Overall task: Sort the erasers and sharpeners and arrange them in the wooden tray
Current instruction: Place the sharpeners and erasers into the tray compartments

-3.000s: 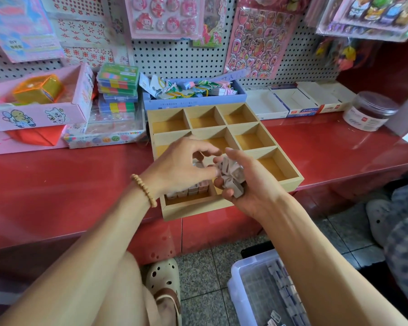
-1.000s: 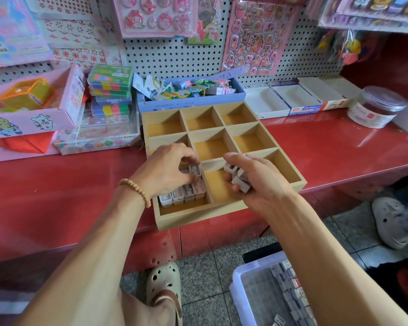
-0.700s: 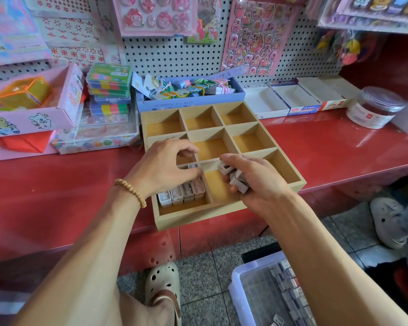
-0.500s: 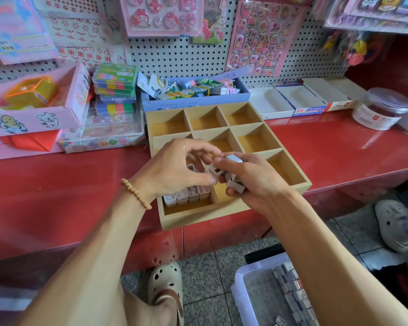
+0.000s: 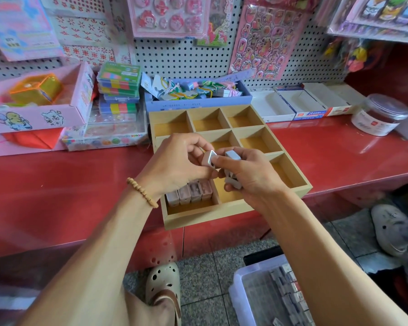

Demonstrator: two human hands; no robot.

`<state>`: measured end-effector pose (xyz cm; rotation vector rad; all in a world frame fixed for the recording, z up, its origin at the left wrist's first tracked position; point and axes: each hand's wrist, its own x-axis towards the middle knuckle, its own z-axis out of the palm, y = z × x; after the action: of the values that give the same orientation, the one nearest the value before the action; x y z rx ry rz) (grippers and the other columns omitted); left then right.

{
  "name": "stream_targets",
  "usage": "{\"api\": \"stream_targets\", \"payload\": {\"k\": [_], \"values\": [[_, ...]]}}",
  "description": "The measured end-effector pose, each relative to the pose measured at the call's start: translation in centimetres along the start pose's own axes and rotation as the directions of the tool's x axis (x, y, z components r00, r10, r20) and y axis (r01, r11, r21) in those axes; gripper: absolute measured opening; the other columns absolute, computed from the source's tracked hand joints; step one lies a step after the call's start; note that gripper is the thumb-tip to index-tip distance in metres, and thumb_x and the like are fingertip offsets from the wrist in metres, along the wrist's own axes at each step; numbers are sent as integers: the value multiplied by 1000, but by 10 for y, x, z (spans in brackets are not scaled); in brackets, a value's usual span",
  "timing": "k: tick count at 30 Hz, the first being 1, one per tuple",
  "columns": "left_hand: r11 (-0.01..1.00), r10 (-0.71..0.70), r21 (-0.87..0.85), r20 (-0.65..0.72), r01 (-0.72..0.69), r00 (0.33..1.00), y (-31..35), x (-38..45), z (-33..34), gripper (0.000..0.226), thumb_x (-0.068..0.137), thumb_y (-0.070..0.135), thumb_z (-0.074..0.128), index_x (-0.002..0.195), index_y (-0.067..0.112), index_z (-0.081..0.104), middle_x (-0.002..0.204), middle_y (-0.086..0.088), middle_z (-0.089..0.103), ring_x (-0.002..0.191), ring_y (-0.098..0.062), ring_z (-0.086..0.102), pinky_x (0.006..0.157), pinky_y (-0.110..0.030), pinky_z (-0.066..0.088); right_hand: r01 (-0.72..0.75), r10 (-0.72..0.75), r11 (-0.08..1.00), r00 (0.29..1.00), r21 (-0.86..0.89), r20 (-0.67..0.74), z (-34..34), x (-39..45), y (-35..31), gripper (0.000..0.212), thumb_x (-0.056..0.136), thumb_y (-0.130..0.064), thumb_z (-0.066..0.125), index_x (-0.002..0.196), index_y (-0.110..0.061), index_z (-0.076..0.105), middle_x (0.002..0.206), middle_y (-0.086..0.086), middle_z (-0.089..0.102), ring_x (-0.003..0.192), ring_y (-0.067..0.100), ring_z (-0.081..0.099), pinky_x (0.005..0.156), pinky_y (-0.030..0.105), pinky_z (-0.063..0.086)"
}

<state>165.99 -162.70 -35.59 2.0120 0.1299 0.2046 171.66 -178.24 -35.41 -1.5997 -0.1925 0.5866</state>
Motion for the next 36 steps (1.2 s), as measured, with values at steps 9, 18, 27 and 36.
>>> {"api": "stream_targets", "payload": {"k": [9,18,27,36], "values": [[988,104,-117,-13,-105,994,2,-2,-6,30,73,7,84,97,20,72,91,4,72,82,-10,68,81,-25,56,-75,63,989,994,128,93,0,0,-6,10,94,-9,62,93,-7,71,71,4,60,59,11,54,44,22,38],[906,-12,423,-23,20,1000,-9,-7,-14,45,75,24,82,119,26,70,94,18,62,80,0,57,68,-1,38,-138,155,974,985,180,-79,-16,-4,0,16,94,-13,65,108,-5,68,75,5,54,53,11,55,42,23,37],[742,-24,670,0,18,1000,-8,-6,-7,23,71,37,81,87,28,68,88,10,60,88,-15,57,72,-33,48,-149,162,972,985,180,-61,-22,-4,12,24,98,-15,61,120,-5,63,63,2,64,53,12,58,38,23,38],[683,-31,730,14,11,999,-13,1,-4,33,76,46,79,101,28,69,100,8,61,95,-14,57,77,-34,50,-165,178,970,982,179,-58,-18,-1,11,27,96,-17,63,118,-1,62,63,3,65,51,12,58,39,21,37]]}}
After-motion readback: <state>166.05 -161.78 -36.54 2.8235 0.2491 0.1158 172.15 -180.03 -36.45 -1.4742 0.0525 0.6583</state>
